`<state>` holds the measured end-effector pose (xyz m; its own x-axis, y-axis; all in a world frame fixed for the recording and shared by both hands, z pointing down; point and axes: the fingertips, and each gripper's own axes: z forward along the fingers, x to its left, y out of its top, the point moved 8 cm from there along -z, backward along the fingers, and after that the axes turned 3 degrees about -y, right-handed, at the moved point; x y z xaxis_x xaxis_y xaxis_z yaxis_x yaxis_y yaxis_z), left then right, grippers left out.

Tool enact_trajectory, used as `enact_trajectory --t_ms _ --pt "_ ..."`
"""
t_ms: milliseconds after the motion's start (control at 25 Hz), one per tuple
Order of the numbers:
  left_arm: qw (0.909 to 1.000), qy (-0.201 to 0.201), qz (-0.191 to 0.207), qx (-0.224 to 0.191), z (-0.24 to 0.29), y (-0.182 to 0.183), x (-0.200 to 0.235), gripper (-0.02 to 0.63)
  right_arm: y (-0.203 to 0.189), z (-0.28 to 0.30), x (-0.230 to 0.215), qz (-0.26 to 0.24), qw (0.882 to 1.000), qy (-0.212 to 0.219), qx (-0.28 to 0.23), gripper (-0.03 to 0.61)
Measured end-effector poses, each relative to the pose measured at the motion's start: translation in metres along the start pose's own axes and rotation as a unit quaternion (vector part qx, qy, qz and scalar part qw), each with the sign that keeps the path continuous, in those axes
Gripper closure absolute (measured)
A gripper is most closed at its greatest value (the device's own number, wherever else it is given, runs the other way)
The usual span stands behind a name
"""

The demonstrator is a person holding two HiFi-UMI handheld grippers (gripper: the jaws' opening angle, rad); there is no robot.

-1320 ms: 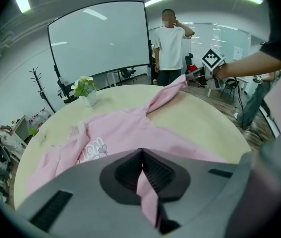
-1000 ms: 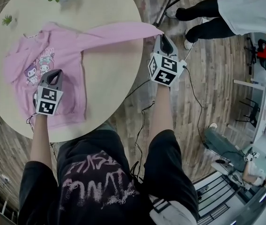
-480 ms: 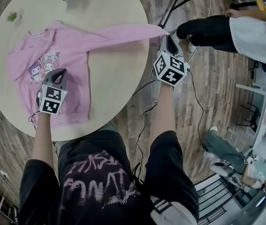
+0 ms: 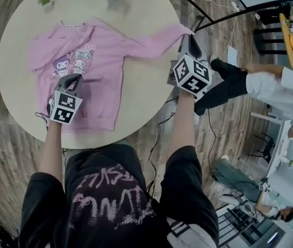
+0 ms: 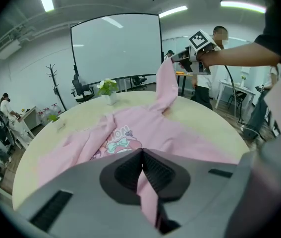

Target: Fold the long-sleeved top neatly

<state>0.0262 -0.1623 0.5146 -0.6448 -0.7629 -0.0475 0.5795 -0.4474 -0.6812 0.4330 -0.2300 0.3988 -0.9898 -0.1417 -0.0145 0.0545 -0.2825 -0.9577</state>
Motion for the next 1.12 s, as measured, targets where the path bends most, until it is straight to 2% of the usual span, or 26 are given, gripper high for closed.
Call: enact_trajectory --t_ms 440,720,880,1120 --pt "0.9976 0.022 -0.052 -0.041 -0.073 -0.066 0.083 0.601 0.054 -0.001 0.172 -0.044 0.997 0.058 -0.034 0.538" --pt "0.9949 0.019 -0.07 -0.071 -0.115 -0.099 0.146 0.601 0.075 -0.004 0.299 -0.073 0.991 0.104 -0.048 0.538" --pt "0.9935 0.014 -0.081 -0.079 -0.13 -0.118 0.167 0.601 0.053 0.0 0.372 -0.117 0.982 0.149 -0.024 0.537" --pt "0.9934 0.007 -0.098 -0.06 -0.135 -0.156 0.188 0.601 -0.022 0.011 0.457 -0.146 0.964 0.215 0.05 0.535"
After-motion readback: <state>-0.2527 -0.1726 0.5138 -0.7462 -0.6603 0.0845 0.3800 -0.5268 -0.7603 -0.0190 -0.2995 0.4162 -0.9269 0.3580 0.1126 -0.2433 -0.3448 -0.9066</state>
